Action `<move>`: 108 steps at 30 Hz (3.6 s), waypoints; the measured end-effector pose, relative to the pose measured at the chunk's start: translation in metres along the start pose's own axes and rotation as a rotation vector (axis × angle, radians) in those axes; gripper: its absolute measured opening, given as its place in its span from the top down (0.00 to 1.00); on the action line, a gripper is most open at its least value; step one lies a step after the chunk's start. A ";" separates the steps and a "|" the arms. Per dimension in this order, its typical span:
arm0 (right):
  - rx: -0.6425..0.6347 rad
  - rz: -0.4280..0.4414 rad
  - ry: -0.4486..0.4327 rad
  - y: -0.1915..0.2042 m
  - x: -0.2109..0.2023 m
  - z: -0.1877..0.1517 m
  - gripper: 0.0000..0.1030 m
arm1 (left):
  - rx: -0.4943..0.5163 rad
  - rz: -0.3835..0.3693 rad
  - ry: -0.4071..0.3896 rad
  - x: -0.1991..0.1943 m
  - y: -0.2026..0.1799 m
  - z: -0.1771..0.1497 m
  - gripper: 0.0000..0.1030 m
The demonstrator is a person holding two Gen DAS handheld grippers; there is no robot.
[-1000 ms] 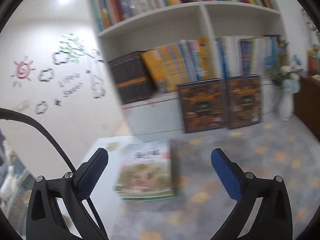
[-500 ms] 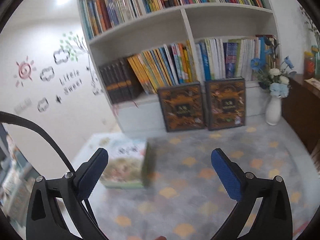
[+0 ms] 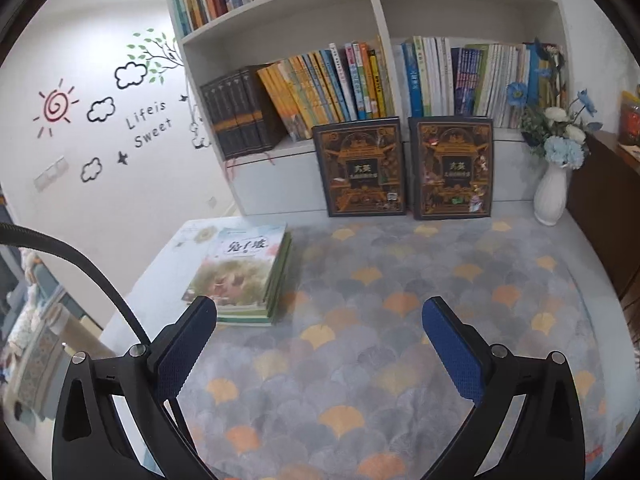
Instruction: Organize books
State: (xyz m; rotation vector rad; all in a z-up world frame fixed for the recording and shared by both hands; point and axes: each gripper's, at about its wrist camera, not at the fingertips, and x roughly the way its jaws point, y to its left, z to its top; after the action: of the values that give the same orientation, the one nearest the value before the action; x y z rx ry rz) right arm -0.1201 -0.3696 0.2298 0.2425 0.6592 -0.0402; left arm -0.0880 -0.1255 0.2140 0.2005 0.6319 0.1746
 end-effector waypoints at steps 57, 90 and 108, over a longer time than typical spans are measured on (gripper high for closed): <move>-0.078 -0.093 0.000 -0.004 0.023 0.018 0.12 | 0.018 -0.041 0.003 0.038 -0.022 0.063 0.00; -0.033 -0.051 -0.010 -0.002 0.015 0.022 0.12 | -0.005 -0.073 0.056 0.022 -0.015 0.035 0.00; -0.069 -0.056 0.013 0.007 0.021 0.017 0.12 | -0.025 -0.069 0.088 0.027 -0.010 0.027 0.00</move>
State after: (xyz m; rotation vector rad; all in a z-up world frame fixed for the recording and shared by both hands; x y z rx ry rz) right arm -0.0928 -0.3661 0.2314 0.1580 0.6794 -0.0695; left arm -0.0491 -0.1330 0.2178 0.1477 0.7232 0.1254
